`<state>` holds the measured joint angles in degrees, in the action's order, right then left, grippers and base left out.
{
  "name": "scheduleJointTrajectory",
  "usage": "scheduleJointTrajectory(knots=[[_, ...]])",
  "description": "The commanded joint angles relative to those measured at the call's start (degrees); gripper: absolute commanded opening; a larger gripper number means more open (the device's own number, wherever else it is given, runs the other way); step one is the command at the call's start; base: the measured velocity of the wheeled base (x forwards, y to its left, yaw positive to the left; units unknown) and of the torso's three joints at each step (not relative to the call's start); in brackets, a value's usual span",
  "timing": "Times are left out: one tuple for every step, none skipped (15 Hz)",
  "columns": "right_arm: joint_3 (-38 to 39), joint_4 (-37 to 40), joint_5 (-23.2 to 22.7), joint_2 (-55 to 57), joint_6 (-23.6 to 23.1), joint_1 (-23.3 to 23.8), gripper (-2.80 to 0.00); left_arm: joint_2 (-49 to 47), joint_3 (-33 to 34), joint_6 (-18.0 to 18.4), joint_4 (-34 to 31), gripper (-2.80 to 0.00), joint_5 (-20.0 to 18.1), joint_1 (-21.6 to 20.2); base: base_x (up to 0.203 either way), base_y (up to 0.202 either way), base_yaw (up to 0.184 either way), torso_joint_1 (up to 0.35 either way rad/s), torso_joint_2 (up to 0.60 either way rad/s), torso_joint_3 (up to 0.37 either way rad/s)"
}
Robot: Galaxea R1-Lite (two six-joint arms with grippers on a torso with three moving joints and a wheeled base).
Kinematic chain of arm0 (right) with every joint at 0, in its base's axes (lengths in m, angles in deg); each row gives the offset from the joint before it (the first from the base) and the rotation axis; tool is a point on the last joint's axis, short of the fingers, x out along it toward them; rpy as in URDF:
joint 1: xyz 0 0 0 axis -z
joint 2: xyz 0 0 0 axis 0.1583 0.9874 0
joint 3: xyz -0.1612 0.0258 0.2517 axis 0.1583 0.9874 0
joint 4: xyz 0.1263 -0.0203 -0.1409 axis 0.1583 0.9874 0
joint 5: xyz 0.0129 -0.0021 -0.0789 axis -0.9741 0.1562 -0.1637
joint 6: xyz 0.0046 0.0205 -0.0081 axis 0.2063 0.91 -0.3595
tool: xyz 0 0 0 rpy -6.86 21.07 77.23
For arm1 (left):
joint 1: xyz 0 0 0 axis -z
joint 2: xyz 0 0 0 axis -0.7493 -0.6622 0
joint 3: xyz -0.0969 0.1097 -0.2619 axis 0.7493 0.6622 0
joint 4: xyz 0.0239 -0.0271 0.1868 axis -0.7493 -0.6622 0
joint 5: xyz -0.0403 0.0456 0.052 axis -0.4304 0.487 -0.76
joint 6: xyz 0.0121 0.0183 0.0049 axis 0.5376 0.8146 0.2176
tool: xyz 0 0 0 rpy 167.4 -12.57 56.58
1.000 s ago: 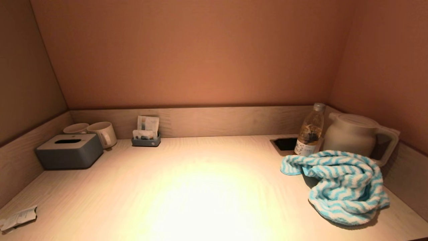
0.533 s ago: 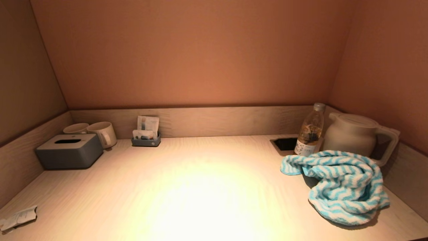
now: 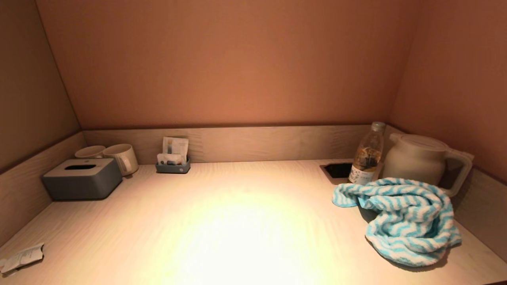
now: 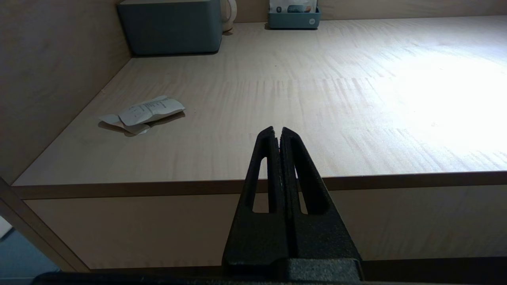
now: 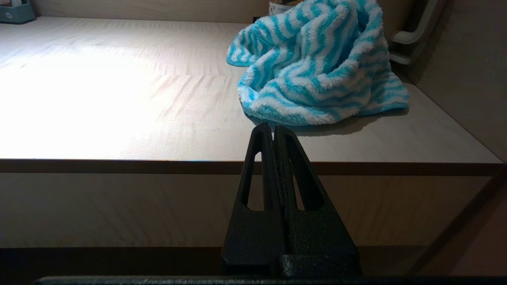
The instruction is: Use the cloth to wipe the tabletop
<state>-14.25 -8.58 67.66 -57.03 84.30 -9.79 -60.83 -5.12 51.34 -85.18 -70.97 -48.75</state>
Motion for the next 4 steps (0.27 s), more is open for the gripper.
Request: scheduleJointTrajectory(knots=[[0.16, -1.13, 0.0, 0.06, 0.04, -0.08, -2.8, 0.02, 0.0, -0.04, 0.0, -2.8, 0.0, -0.04, 0.0, 0.0, 0.0, 0.0, 0.0, 0.0], [0.16, -1.13, 0.0, 0.09, 0.08, -0.1, -2.8, 0.02, 0.0, -0.04, 0.0, -2.8, 0.0, -0.04, 0.0, 0.0, 0.0, 0.0, 0.0, 0.0], [0.16, -1.13, 0.0, 0.07, 0.06, -0.02, -2.8, 0.02, 0.0, -0.04, 0.0, -2.8, 0.0, -0.04, 0.0, 0.0, 0.0, 0.0, 0.0, 0.0], [0.16, -1.13, 0.0, 0.07, 0.08, -0.02, -2.8, 0.02, 0.0, -0.04, 0.0, -2.8, 0.0, -0.04, 0.0, 0.0, 0.0, 0.0, 0.0, 0.0]])
